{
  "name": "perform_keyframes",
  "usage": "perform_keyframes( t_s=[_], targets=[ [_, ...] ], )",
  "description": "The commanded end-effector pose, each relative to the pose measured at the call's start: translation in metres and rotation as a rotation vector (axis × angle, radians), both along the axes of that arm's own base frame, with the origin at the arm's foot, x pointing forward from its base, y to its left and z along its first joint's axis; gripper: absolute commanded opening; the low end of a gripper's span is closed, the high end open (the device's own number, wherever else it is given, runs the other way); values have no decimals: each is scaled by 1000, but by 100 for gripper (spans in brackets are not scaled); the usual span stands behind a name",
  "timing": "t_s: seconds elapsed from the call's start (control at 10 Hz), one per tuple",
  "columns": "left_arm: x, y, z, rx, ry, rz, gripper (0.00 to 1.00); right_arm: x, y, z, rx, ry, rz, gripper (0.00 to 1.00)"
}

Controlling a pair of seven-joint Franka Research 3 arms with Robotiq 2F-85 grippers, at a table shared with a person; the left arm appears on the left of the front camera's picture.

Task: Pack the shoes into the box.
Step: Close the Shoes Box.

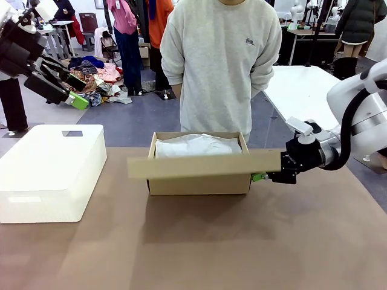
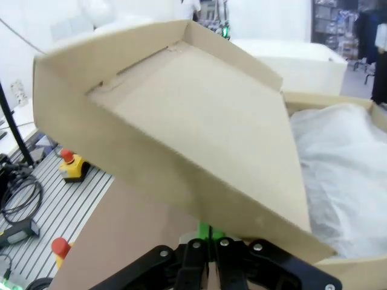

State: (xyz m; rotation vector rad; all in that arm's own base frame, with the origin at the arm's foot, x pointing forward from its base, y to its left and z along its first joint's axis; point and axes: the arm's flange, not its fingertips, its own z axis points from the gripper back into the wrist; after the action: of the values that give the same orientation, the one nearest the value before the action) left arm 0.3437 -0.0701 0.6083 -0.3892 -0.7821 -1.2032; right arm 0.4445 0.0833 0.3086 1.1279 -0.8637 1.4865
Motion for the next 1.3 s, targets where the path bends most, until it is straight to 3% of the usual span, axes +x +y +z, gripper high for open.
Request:
perform_keyframes(
  t_s=[0.0, 0.3, 0.6, 1.0, 1.2],
  targets=[
    [0, 0, 0, -13, -4, -16, 100, -4, 0, 3, 76, -54, -60, 0],
    [0, 0, 0, -13, -4, -16, 100, 7, -3, 13, 118, -76, -149, 0],
    [0, 0, 0, -13, -4, -16, 100, 29, 1, 28, 26, -135, -262, 0],
    [0, 0, 0, -13, -4, -16, 100, 60, 4, 34, 5, -114, -307, 0],
    [0, 0, 0, -13, -4, -16, 100, 62, 4, 45, 17, -110, -300, 0]
  ],
)
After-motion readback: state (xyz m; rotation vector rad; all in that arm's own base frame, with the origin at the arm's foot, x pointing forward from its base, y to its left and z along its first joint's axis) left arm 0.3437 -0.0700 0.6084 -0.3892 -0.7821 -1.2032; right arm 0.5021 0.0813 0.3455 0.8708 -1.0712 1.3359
